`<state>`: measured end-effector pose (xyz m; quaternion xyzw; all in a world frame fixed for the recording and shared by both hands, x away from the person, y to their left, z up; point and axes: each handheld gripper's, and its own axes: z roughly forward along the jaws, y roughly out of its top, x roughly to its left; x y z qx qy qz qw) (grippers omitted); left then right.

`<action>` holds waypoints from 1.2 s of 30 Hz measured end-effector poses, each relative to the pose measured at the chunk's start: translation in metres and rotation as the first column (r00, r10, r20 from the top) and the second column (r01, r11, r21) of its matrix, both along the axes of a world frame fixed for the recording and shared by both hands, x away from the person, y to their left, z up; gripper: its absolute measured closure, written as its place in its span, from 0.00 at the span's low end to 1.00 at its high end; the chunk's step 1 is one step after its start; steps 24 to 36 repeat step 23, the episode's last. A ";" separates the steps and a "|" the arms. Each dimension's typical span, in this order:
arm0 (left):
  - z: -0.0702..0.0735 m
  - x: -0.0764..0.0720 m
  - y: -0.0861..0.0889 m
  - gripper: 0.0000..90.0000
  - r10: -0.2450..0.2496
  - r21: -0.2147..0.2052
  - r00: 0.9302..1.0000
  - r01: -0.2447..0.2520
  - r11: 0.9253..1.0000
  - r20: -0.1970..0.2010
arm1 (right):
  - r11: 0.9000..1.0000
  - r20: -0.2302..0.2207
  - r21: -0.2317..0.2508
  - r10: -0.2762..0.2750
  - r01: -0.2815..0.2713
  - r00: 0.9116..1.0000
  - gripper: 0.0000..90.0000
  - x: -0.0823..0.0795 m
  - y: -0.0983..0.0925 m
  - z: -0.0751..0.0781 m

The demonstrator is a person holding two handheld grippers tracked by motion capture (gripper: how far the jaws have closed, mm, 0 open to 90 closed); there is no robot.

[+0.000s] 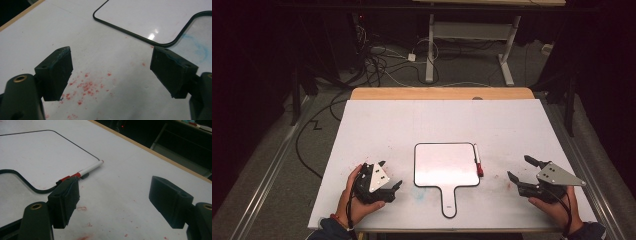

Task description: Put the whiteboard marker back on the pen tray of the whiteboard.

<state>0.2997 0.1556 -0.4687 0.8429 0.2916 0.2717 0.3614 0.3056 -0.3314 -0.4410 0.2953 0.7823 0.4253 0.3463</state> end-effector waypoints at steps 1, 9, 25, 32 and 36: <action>0.000 0.000 0.000 0.19 -0.003 0.001 1.000 0.003 1.000 0.001 | 1.000 0.004 0.000 0.000 0.000 1.000 0.27 -0.001 0.001 0.001; 0.000 0.001 0.000 0.19 0.003 0.006 1.000 -0.003 1.000 0.005 | 1.000 0.021 -0.007 -0.003 0.003 1.000 0.28 -0.001 0.002 0.001; -0.001 0.004 -0.002 0.19 -0.002 0.016 1.000 0.002 1.000 -0.004 | 1.000 0.020 -0.027 -0.004 0.004 1.000 0.28 0.000 0.003 0.001; -0.001 0.004 -0.002 0.19 -0.002 0.016 1.000 0.002 1.000 -0.004 | 1.000 0.020 -0.027 -0.004 0.004 1.000 0.28 0.000 0.003 0.001; -0.001 0.004 -0.002 0.19 -0.002 0.016 1.000 0.002 1.000 -0.004 | 1.000 0.020 -0.027 -0.004 0.004 1.000 0.28 0.000 0.003 0.001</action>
